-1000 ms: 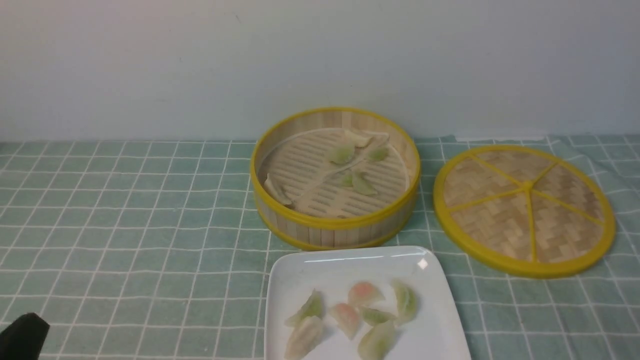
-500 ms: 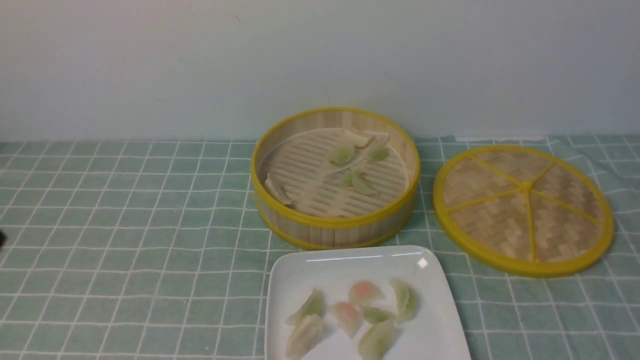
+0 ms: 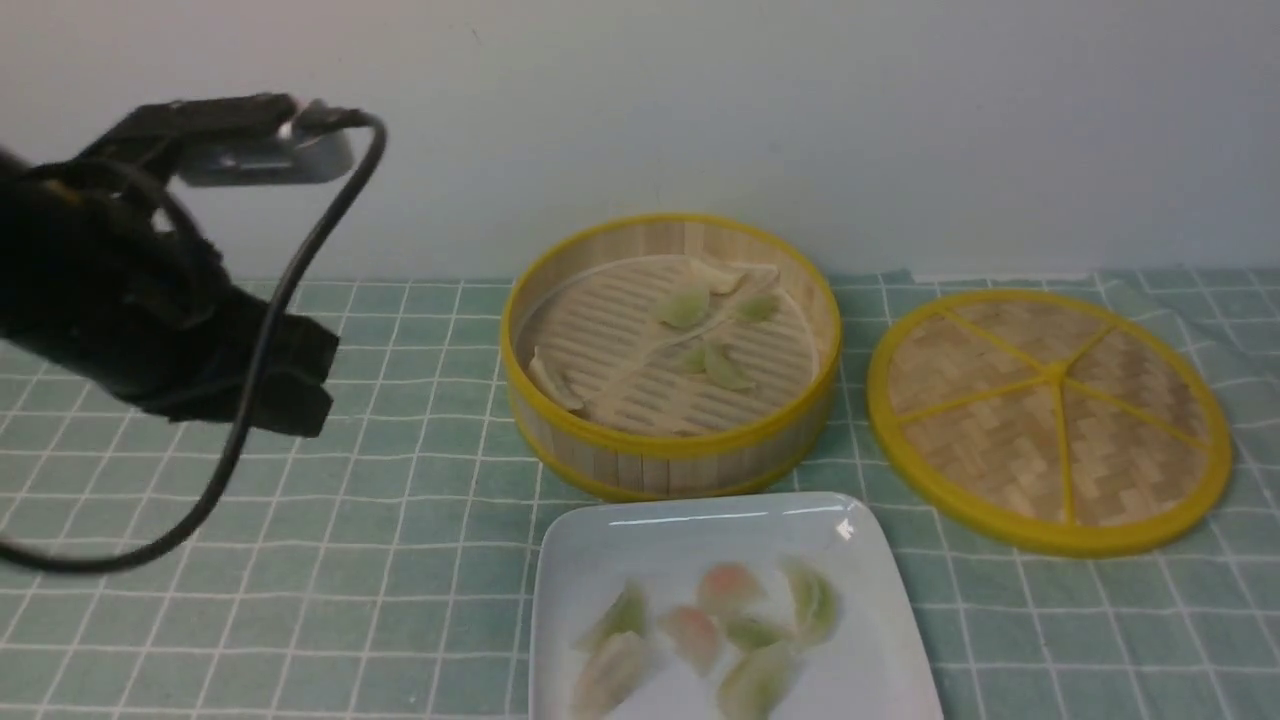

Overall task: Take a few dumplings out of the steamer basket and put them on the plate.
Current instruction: Use the left arm to grab a dumpling from the steamer

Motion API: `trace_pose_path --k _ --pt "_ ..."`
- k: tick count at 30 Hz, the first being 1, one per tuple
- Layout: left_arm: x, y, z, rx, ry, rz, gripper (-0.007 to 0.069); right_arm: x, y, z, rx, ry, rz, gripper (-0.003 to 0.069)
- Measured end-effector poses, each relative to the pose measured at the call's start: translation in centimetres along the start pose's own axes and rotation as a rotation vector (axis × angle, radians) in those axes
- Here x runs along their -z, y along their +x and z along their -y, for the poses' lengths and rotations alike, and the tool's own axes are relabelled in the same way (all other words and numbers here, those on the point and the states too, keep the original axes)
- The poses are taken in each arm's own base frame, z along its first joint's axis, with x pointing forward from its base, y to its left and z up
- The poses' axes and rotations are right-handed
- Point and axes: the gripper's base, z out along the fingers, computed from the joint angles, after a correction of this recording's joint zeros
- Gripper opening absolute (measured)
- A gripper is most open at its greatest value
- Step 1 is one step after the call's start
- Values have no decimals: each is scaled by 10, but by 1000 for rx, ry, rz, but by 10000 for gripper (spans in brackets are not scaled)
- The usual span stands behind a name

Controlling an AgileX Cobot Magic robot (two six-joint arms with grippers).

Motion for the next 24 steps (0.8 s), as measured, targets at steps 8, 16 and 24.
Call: trace_pose_path --k 8,16,24 --pt "-58 -80 29 -166 -21 -67 -6 0 0 0 -3 3 -4 -12" --pt "-107 -124 23 -202 -32 -71 -1 0 1 0 -3 3 -6 -12" --pt "-166 -144 6 -302 -63 -29 210 0 1 0 -27 3 -6 -12"
